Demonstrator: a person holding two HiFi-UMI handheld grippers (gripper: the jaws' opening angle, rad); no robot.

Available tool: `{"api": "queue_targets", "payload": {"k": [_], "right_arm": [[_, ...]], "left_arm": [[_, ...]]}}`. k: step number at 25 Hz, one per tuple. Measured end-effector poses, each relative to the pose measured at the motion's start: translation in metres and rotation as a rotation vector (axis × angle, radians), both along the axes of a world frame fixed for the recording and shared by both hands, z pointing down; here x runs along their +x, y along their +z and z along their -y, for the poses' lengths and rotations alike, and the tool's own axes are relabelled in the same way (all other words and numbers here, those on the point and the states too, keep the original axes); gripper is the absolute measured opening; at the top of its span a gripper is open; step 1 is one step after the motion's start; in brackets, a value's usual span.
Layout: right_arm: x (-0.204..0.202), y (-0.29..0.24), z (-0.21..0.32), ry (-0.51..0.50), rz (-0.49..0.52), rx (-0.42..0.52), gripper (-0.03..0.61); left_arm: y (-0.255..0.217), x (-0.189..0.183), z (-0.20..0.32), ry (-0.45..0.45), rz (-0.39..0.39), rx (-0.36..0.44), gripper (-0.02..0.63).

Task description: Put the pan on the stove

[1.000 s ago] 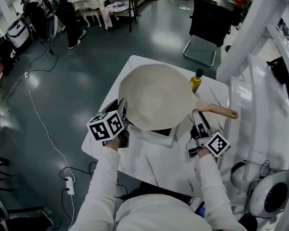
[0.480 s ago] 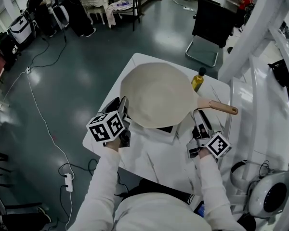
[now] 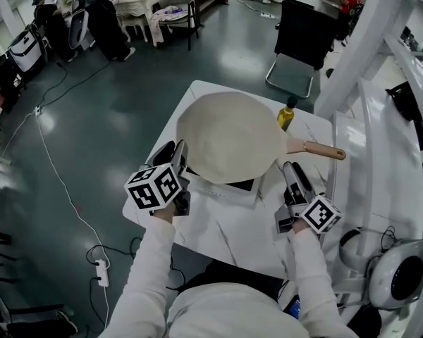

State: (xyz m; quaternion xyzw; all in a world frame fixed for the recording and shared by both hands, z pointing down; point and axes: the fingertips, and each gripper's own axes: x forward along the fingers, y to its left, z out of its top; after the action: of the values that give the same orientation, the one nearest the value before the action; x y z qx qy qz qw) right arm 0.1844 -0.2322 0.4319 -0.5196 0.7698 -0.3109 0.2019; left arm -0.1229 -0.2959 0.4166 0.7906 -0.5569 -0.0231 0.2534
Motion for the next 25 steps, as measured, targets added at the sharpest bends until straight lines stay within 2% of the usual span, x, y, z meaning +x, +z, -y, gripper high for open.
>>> {"api": "queue_targets", "payload": {"k": [3,7,13,16,22,25], "right_arm": [[-0.005,-0.009,-0.001,-0.022,-0.052,0.032,0.235],[-0.005,-0.019,-0.005,-0.002,-0.141,0.049,0.231],[-0.007,-0.031,-0.008,0.003,-0.221,0.080,0.146],[-0.011,-0.038,-0.015,-0.010,-0.274,0.100,0.102],[-0.022,-0.051,-0.031,-0.043,-0.404,0.137,0.032],[-0.028,-0.057,-0.040,-0.061,-0.474,0.153,0.028]], "left_arm": [[-0.006,0.000,-0.003,0.006,0.008,0.022,0.123],[-0.009,0.002,-0.011,0.003,0.035,0.046,0.123],[-0.016,0.003,-0.022,-0.014,0.035,0.071,0.118],[-0.022,0.004,-0.033,-0.023,0.046,0.090,0.087],[-0.029,0.011,-0.055,-0.020,0.104,0.128,0.028],[-0.030,0.018,-0.068,-0.010,0.132,0.139,0.017]]}}
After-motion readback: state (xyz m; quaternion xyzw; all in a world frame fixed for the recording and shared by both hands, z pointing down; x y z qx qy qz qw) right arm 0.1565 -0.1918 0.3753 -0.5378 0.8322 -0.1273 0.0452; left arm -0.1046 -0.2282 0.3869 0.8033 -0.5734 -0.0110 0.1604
